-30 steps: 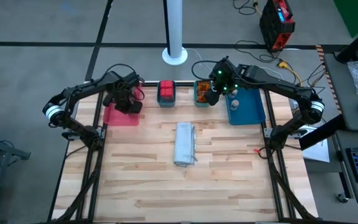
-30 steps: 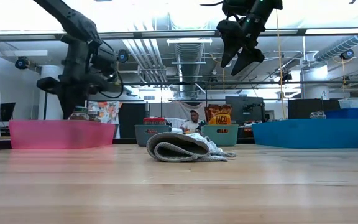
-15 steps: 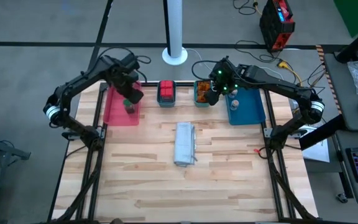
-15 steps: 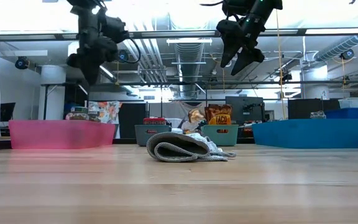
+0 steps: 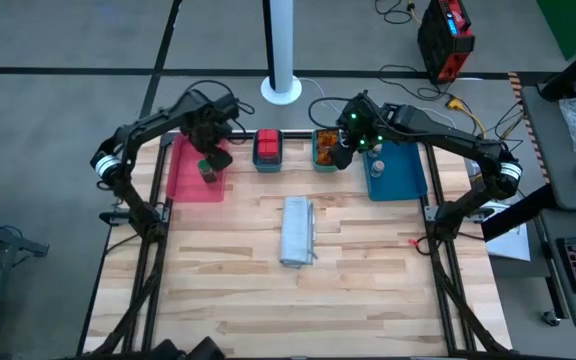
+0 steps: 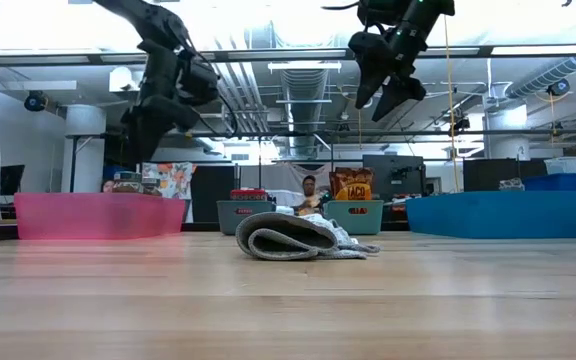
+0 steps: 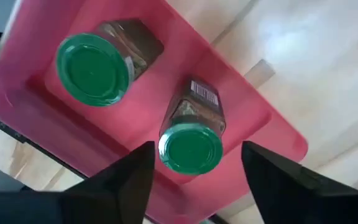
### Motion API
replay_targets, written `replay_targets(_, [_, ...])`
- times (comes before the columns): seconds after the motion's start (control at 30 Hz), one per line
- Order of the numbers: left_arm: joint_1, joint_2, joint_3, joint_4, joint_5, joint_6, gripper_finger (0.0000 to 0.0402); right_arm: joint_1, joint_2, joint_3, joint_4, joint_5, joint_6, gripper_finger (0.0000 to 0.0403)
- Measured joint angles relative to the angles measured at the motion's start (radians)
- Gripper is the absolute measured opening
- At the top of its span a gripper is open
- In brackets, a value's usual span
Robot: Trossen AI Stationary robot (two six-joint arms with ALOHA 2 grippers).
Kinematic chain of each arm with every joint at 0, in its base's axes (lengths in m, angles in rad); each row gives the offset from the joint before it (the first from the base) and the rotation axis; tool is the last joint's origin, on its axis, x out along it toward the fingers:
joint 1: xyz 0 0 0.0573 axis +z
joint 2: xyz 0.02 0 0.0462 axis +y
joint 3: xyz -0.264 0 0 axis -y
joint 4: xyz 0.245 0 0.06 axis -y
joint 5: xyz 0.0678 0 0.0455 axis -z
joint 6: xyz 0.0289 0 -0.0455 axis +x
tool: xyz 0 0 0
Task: Sort spices by type
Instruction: Put the green seasoning bottle into the pink bin
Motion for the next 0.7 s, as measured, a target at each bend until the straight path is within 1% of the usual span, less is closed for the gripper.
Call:
replay_targets(0.07, [0.0,0.014,0.0,-0.007,-0.001,0.027,0.0234,0.0,0.0,0.0,-0.006,0.0,0.005,0.0261])
replay_targets(0.17, [0.0,0.019,0.0,-0.004,-0.001,0.039,0.0243,0.0,0.0,0.0,-0.012,-0.002,0.011,0.0267])
replay_targets(0.33, [0.009,0.007,0.0,-0.014,0.0,0.04,0.0244,0.0,0.0,0.0,-0.02,-0.003,0.01,0.0274])
replay_targets(0.47, [0.021,0.006,-0.013,-0.019,-0.001,0.051,0.0244,0.0,0.0,0.0,-0.021,-0.003,0.008,0.0271])
replay_targets(0.7, [0.019,-0.018,-0.089,0.02,0.0,0.071,0.0244,0.0,0.0,0.0,-0.024,-0.003,-0.003,0.0267])
